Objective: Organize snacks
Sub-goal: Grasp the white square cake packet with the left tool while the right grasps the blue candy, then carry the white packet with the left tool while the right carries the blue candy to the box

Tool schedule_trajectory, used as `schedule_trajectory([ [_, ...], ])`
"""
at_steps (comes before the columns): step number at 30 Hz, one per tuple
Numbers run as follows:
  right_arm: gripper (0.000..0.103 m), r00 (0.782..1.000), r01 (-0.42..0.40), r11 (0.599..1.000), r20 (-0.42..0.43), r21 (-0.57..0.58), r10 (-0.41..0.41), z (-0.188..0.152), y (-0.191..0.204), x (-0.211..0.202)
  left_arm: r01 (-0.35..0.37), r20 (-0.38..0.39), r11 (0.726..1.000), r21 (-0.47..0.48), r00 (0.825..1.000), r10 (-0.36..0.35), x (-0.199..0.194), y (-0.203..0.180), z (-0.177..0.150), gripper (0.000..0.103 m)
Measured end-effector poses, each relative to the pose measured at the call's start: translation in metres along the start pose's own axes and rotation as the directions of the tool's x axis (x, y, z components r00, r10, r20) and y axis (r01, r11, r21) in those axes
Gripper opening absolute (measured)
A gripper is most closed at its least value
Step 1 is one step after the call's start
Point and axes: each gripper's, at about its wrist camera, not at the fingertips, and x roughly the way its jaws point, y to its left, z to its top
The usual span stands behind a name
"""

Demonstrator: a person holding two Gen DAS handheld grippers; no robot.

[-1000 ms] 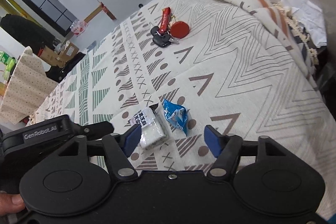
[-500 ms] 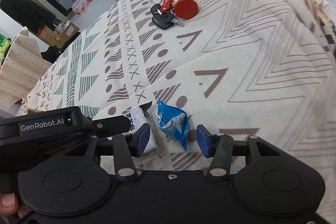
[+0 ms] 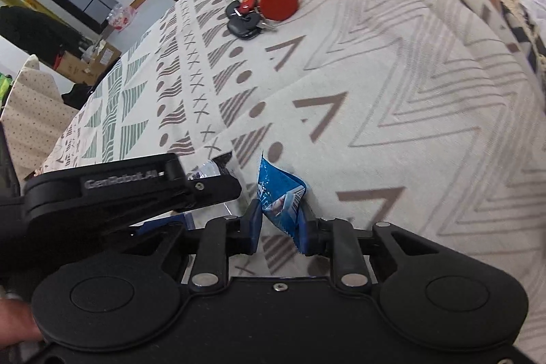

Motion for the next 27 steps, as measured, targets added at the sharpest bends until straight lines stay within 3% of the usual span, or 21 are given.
schedule_trajectory([
  [5,0.022,1.0,0.031,0.999,0.001,0.025,-0.031,-0.009,-0.006,-0.01,-0.04,0.016,0.999,0.036,0.999,0.04,0.005,-0.006,-0.005,0.061],
  [8,0.022,0.999,0.043,0.998,0.001,0.042,-0.043,-0.014,-0.006,-0.012,-0.068,0.013,0.996,0.049,0.998,0.068,0.002,-0.006,-0.006,0.048],
  [14,0.022,0.999,0.042,0.997,0.012,0.066,-0.043,-0.023,0.0,-0.02,-0.099,0.007,0.994,0.047,0.995,0.098,-0.018,0.009,-0.012,0.045],
  [27,0.022,0.997,0.001,0.999,0.075,0.037,-0.003,-0.042,0.04,-0.05,-0.068,0.049,0.996,0.055,0.997,0.065,-0.081,0.032,-0.035,0.045],
])
